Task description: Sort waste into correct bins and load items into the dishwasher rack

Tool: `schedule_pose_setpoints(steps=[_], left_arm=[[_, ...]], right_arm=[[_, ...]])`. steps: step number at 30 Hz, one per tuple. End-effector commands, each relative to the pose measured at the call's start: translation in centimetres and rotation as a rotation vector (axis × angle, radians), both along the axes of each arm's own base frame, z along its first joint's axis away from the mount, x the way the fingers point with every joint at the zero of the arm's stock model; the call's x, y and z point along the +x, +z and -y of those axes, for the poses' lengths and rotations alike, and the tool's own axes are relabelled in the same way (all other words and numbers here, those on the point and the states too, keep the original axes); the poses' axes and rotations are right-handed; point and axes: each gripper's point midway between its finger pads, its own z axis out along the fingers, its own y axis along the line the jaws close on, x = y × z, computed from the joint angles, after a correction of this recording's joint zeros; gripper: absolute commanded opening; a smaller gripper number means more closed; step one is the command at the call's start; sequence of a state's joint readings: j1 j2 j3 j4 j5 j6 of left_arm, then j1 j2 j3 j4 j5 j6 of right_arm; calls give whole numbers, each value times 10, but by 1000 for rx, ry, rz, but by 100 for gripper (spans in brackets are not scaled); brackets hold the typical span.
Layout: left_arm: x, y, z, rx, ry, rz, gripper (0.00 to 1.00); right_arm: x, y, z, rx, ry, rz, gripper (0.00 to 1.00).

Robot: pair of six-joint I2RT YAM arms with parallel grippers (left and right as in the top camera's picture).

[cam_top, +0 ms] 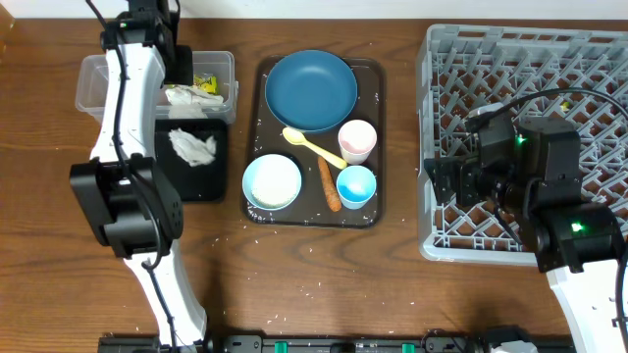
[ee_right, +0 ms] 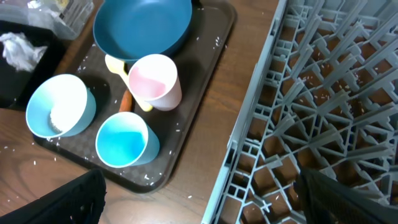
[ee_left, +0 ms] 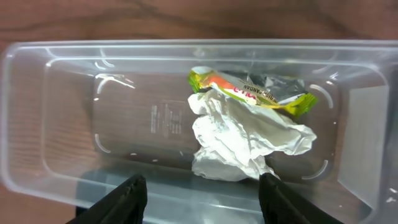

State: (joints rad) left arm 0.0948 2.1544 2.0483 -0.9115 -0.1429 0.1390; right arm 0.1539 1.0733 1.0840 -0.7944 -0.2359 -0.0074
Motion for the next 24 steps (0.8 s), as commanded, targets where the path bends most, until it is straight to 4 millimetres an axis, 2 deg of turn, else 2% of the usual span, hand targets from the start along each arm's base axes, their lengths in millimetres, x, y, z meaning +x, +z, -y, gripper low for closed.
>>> schedule_pose_setpoints(steps=[1,3,5,8,10,13,15,19,24], left_arm=[[-12,70,-2,30,12,128,60],[-27,83,-1,-4,73,133,60],[-50,82,1,-50,157,86,59],[-85,64,4,-129,346,-26,59],[-108,43,9,-170,456,-118,57],[-117,10,28,-270,460,-201,55],[-118,-15,37,-319,459,-229,50],[-120,-62,37,-339,526,-224,50],[-121,-103,38,-336,483,-202,51]], right_arm=[[1,8,-5,18,7,12,96],[1,8,-5,18,7,12,96],[1,7,-5,17,7,9,96],[0,7,-5,17,7,7,96],[0,7,-5,17,7,7,96],[0,7,-5,17,7,7,96],[0,7,-5,17,7,7,96],[-1,6,-4,16,7,-1,96],[-3,4,-4,14,7,-12,96]])
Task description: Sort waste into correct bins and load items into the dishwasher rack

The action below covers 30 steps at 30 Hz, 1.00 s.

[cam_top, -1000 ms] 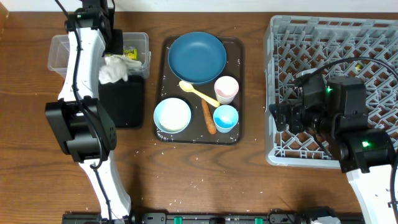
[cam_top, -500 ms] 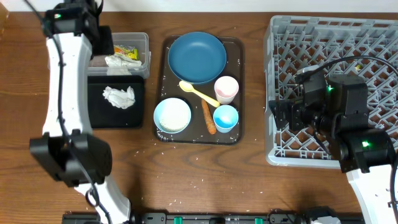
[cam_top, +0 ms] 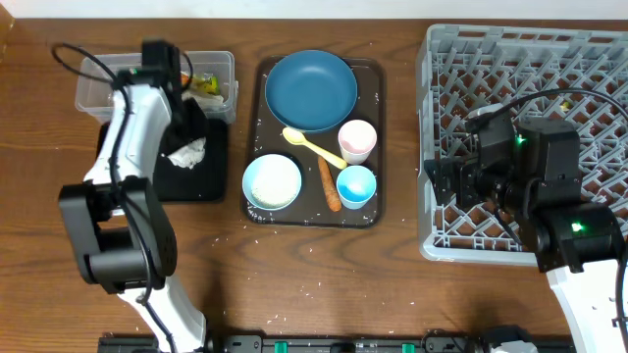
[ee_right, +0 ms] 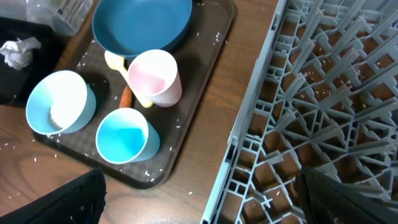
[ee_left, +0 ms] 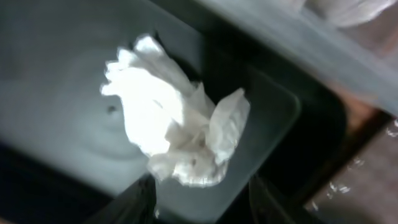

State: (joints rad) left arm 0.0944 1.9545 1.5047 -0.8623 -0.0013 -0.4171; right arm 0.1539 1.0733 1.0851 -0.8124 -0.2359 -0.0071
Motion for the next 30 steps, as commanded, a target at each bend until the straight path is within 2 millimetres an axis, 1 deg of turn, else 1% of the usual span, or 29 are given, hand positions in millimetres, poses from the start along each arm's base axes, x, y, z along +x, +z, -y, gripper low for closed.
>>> schedule_pose_setpoints(steps=[1,4,8,9,12,14,16,17,19,21,25,26,28,30], left_arm=[[-6,-22,3,-10,-22,-7,51],[-7,-39,2,6,-78,15,52],[-7,-52,2,15,-102,36,52],[-6,-53,2,16,-106,40,50],[-7,-56,2,17,-109,44,8],[-7,-56,2,17,-109,44,6],[-8,-46,3,12,-110,44,6],[-7,-38,4,8,-111,49,6],[-2,-11,5,12,-114,87,6],[4,22,7,21,-120,153,6],[17,100,13,50,-137,366,6],[18,115,14,56,-139,411,6],[21,138,13,68,-138,487,6],[31,153,11,100,-156,557,6]], right_arm=[[-1,6,-5,16,7,2,95],[-2,4,-4,15,7,-6,95],[-3,3,-4,14,7,-11,95],[-3,3,-4,14,7,-11,95],[-3,3,-4,14,7,-11,95],[-3,3,-4,14,7,-11,95],[-3,4,-4,14,7,-11,95],[-3,4,-4,14,7,-11,95],[-3,4,-4,14,7,-10,95],[-2,4,-4,14,7,-7,95],[-1,5,-4,15,7,-2,95],[-1,5,-4,15,7,-3,95],[-2,5,-4,15,6,-4,95],[-2,5,-4,15,6,-4,94]])
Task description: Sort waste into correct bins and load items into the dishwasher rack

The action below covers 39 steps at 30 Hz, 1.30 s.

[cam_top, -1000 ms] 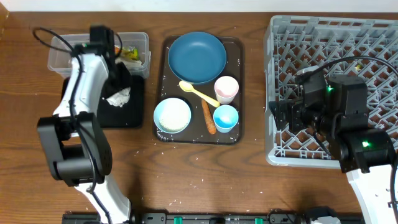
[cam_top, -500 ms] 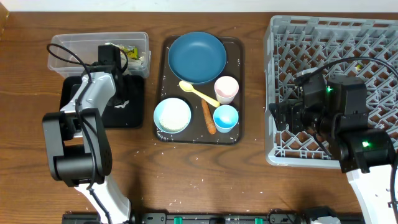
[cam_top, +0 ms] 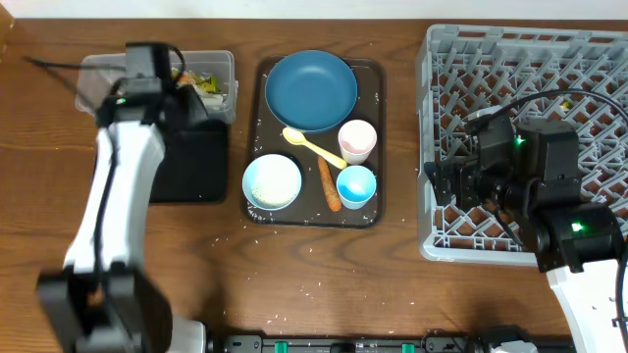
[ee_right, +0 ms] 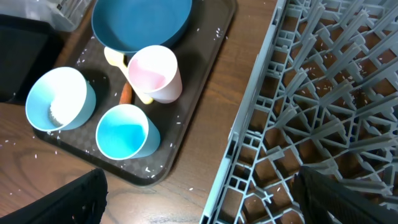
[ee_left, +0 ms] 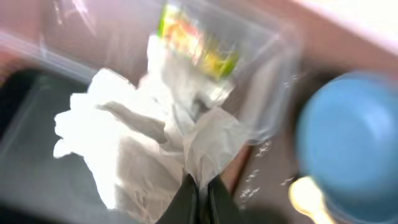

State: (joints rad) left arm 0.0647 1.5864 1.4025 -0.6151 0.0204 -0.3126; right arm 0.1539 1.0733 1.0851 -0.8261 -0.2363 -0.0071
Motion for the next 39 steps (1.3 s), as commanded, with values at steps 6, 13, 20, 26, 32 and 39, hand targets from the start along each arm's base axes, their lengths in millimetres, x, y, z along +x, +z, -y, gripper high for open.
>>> schedule_pose_setpoints(steps=[6,13,20,26,32,39], left_arm=[[51,7,-7,83,-55,153,6],[79,-63,-7,101,-100,66,51],[81,-9,-5,112,-98,189,77],[39,64,46,30,-244,282,79],[-36,51,103,-36,-353,68,79],[-77,-4,152,-53,-461,-157,71]], right_arm=[[1,7,-5,18,6,11,94],[0,6,-5,16,6,6,94],[0,6,-5,16,6,6,94],[-1,7,-8,33,23,4,96],[-4,8,-15,61,50,-3,99],[-4,8,-15,61,50,-3,99]])
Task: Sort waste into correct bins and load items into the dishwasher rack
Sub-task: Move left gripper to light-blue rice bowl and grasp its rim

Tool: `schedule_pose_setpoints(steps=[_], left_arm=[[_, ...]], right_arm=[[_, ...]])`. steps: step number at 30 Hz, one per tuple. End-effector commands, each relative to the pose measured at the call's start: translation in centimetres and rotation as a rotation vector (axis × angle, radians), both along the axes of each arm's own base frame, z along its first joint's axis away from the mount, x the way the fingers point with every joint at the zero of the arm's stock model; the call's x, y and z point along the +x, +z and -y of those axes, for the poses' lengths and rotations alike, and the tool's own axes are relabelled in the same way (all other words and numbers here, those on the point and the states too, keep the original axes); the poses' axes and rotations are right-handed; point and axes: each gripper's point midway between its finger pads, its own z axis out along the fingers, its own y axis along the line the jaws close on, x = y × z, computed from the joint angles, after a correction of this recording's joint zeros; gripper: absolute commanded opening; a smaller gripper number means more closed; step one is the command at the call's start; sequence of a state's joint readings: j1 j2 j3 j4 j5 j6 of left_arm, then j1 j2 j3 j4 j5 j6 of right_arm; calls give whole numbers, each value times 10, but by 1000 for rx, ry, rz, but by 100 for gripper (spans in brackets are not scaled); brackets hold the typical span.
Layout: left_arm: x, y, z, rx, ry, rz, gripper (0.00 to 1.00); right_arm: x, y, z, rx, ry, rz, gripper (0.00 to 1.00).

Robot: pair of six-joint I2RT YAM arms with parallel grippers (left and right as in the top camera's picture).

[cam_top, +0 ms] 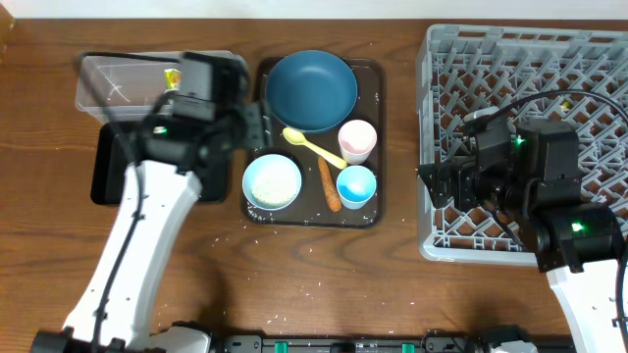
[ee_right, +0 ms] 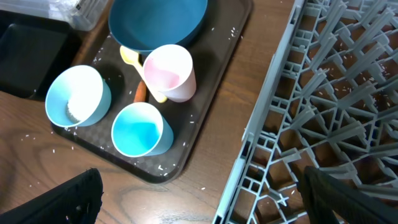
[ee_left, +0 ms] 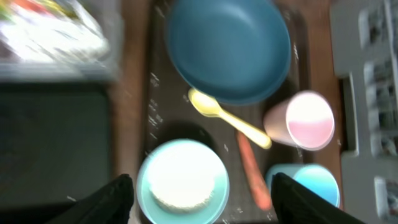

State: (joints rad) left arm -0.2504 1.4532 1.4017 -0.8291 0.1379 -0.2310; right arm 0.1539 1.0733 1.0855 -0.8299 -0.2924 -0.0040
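Note:
A dark tray (cam_top: 376, 208) holds a blue plate (cam_top: 310, 90), a light-blue bowl with white rice (ee_left: 182, 182), a pink cup (ee_left: 305, 120), a blue cup (ee_right: 139, 130), a yellow spoon (ee_left: 227, 122) and an orange stick of food (ee_left: 252, 172). My left gripper (ee_left: 199, 208) hangs open and empty over the tray's left side, above the bowl. Over the left edge of the grey dishwasher rack (cam_top: 589, 59), my right gripper (ee_right: 202, 200) also stands open and empty. The clear bin (cam_top: 108, 83) contains a wrapper and white paper (ee_left: 53, 28); the black bin (cam_top: 106, 169) looks empty.
White crumbs are scattered on the brown table in front of the tray and inside the rack. The two bins stand side by side left of the tray. The rack fills the right side of the table.
My left gripper was shut on a white tissue near the two bins; it is now open and empty over the tray. The tissue is no longer in it. The right arm has barely moved.
First my left gripper was open over the clear bin, a tissue lying in the black bin. Then it was open over that tissue. Later it was shut on the tissue beside the clear bin. Now the black bin looks empty and the gripper is over the tray.

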Motion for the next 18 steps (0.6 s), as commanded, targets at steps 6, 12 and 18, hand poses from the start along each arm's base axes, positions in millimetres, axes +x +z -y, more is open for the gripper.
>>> schedule_pose_setpoints(steps=[6,12,18], left_arm=[[-15,-69,26,12,-2,-206,70],[-24,-118,53,79,-97,-324,58],[-30,-162,56,150,-120,-432,50]], right_arm=[[-2,5,-5,18,13,-4,98],[-2,5,-5,18,13,-3,98],[-3,4,-5,17,13,-11,98]])
